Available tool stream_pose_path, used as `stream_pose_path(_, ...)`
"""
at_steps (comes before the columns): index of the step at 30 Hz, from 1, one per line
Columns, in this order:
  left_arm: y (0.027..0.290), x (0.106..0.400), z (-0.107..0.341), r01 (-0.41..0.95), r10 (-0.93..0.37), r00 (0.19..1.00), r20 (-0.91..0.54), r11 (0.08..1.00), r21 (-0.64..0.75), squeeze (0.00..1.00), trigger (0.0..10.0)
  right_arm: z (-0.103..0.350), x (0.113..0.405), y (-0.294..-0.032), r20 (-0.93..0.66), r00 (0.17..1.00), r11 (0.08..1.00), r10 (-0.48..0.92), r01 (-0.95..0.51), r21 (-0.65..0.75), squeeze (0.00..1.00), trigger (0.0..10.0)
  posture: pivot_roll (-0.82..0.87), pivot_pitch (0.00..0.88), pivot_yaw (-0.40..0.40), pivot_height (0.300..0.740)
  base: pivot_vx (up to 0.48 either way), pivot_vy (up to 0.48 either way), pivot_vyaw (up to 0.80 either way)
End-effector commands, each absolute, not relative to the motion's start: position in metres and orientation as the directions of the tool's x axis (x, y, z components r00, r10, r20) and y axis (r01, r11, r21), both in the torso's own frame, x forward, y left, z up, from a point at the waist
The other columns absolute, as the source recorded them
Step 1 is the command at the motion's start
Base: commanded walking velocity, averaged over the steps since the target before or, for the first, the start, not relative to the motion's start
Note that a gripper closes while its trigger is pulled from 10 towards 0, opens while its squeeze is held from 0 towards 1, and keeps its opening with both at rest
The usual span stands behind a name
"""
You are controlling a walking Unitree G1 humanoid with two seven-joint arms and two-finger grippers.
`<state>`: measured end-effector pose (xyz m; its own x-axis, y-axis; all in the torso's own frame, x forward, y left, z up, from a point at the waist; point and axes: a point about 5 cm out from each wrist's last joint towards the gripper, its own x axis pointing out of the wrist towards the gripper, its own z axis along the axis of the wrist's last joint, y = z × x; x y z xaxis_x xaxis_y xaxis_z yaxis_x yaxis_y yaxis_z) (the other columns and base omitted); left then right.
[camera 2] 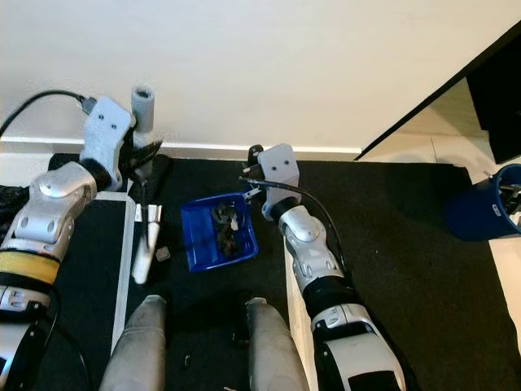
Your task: Sweep floor
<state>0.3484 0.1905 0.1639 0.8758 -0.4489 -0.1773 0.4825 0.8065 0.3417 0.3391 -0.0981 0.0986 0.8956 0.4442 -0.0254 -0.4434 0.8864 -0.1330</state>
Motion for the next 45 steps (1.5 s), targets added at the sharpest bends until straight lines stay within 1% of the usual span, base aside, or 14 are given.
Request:
stream_pose_path(1, 0.191, 0.343, 0.144, 0.481, -0.42, 0.876, -0.236, 0.79, 0.379, 0.0, 10.0, 0.013, 0.297, -0.11, -0.42, 0.806, 0.882, 0.417, -0.471, -0.029, 0.0, 10.0, 0.04, 0.351, -0.138, 0.74, 0.0, 0.0, 0.0)
stream_pose_path(6, 0.195, 0.34, 0.125, 0.44, -0.359, 0.896, -0.262, 0.803, 0.402, 0.0, 10.0, 0.012, 0.296, -0.11, -0.421, 0.805, 0.881, 0.418, -0.473, -0.03, 0.0, 10.0, 0.03, 0.357, -0.138, 0.74, 0.0, 0.0, 0.0)
stream_pose_path(9, 0.204, 0.335, 0.098, 0.309, -0.206, 0.941, -0.27, 0.849, 0.429, 0.0, 10.0, 0.01, 0.292, -0.112, -0.427, 0.803, 0.88, 0.416, -0.473, -0.032, 0.0, 10.0, 0.0, 0.366, -0.139, 0.74, 0.0, 0.0, 0.0)
stream_pose_path(14, 0.201, 0.332, 0.087, 0.277, -0.173, 0.946, -0.276, 0.872, 0.403, 0.0, 10.0, 0.008, 0.29, -0.116, -0.433, 0.802, 0.881, 0.413, -0.472, -0.034, 0.0, 10.0, 0.0, 0.368, -0.141, 0.74, 0.0, 0.0, 0.0)
stream_pose_path(16, 0.198, 0.328, 0.076, 0.285, -0.167, 0.936, -0.31, 0.877, 0.386, 0.0, 10.0, 0.007, 0.29, -0.118, -0.437, 0.801, 0.881, 0.41, -0.471, -0.036, 0.0, 10.0, -0.01, 0.37, -0.141, 0.74, 0.0, 0.0, 0.0)
stream_pose_path(21, 0.197, 0.319, 0.058, 0.33, -0.16, 0.908, -0.388, 0.843, 0.424, 0.0, 10.0, 0.007, 0.289, -0.119, -0.438, 0.801, 0.882, 0.409, -0.47, -0.037, 0.0, 10.0, -0.01, 0.37, -0.14, 0.74, 0.0, 0.0, 0.0)
stream_pose_path(23, 0.205, 0.317, 0.054, 0.325, -0.121, 0.907, -0.404, 0.81, 0.488, 0.0, 10.0, 0.007, 0.29, -0.118, -0.438, 0.801, 0.882, 0.408, -0.469, -0.035, 0.0, 10.0, -0.01, 0.37, -0.137, 0.74, 0.0, 0.0, 0.0)
stream_pose_path(27, 0.215, 0.317, 0.056, 0.3, -0.079, 0.916, -0.393, 0.785, 0.542, 0.0, 10.0, 0.007, 0.29, -0.118, -0.437, 0.801, 0.883, 0.409, -0.469, -0.033, 0.0, 10.0, 0.0, 0.367, -0.136, 0.74, 0.0, 0.0, 0.0)
stream_pose_path(28, 0.231, 0.318, 0.061, 0.273, -0.035, 0.923, -0.383, 0.762, 0.588, 0.0, 10.0, 0.007, 0.289, -0.116, -0.438, 0.798, 0.881, 0.413, -0.472, -0.03, 0.0, 10.0, 0.01, 0.363, -0.135, 0.74, 0.0, 0.0, 0.0)
stream_pose_path(32, 0.238, 0.318, 0.063, 0.27, -0.022, 0.922, -0.387, 0.754, 0.599, 0.0, 10.0, 0.006, 0.289, -0.114, -0.441, 0.795, 0.879, 0.417, -0.477, -0.028, 0.0, 10.0, 0.01, 0.36, -0.135, 0.74, 0.0, 0.0, 0.0)
stream_pose_path(35, 0.236, 0.317, 0.061, 0.279, -0.033, 0.919, -0.394, 0.759, 0.588, 0.0, 10.0, 0.006, 0.289, -0.114, -0.442, 0.793, 0.878, 0.419, -0.479, -0.026, 0.0, 10.0, 0.01, 0.359, -0.135, 0.74, 0.0, 0.0, 0.0)
stream_pose_path(38, 0.212, 0.313, 0.049, 0.299, -0.095, 0.914, -0.394, 0.815, 0.496, 0.0, 10.0, 0.006, 0.289, -0.112, -0.444, 0.79, 0.875, 0.424, -0.483, -0.024, 0.0, 10.0, 0.01, 0.357, -0.135, 0.74, 0.0, 0.0, 0.0)
stream_pose_path(41, 0.203, 0.313, 0.045, 0.301, -0.111, 0.913, -0.393, 0.833, 0.464, 0.0, 10.0, 0.006, 0.289, -0.112, -0.444, 0.789, 0.875, 0.425, -0.484, -0.023, 0.0, 10.0, 0.01, 0.36, -0.134, 0.74, 0.0, 0.0, 0.0)
stream_pose_path(45, 0.2, 0.311, 0.039, 0.305, -0.093, 0.908, -0.409, 0.817, 0.489, 0.0, 10.0, 0.006, 0.289, -0.114, -0.447, 0.789, 0.876, 0.421, -0.481, -0.025, 0.0, 10.0, 0.0, 0.361, -0.125, 0.74, 0.0, 0.0, 0.0)
